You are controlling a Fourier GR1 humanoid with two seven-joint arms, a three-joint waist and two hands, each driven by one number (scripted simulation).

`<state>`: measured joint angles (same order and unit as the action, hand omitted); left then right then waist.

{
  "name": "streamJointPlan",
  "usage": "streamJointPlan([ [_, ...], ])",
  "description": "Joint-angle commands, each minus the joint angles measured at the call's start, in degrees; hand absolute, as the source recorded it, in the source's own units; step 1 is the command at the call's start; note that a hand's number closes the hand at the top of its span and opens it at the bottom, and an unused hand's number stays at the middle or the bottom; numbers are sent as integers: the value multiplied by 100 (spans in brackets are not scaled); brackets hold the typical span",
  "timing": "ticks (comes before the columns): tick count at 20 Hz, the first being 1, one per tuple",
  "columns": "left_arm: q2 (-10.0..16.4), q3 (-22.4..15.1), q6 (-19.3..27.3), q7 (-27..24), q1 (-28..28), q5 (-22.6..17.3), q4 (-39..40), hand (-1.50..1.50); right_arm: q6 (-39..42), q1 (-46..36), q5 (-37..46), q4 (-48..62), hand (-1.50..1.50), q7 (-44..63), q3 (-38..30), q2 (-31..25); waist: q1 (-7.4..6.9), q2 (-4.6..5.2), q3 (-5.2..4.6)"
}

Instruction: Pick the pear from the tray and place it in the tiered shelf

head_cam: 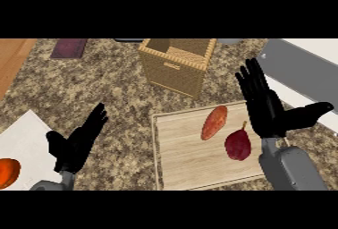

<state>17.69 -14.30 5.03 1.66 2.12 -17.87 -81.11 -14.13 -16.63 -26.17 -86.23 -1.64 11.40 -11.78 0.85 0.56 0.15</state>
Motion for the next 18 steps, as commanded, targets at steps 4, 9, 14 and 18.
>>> streamJointPlan([
  [4,442,797,299,144,655,21,-188,0,-156,445,88,123,150,-431,-1327,-980,44,-60,-6],
  [9,582,1044,474,433,868,-67,-394,0,-854,1267,-607,764,-150,-44,-2323,-691,142,-78,8],
  [14,596,1096,261,541,973,-58,-307,0,951,1981,-1368,112,-150,-1009,-2709,-649,19,-71,-12],
  [18,620,1179,310,790,1106,-1,-480,0,1180,2356,-1058,-676,-150,-364,-2349,-1121,-18,-77,-18],
])
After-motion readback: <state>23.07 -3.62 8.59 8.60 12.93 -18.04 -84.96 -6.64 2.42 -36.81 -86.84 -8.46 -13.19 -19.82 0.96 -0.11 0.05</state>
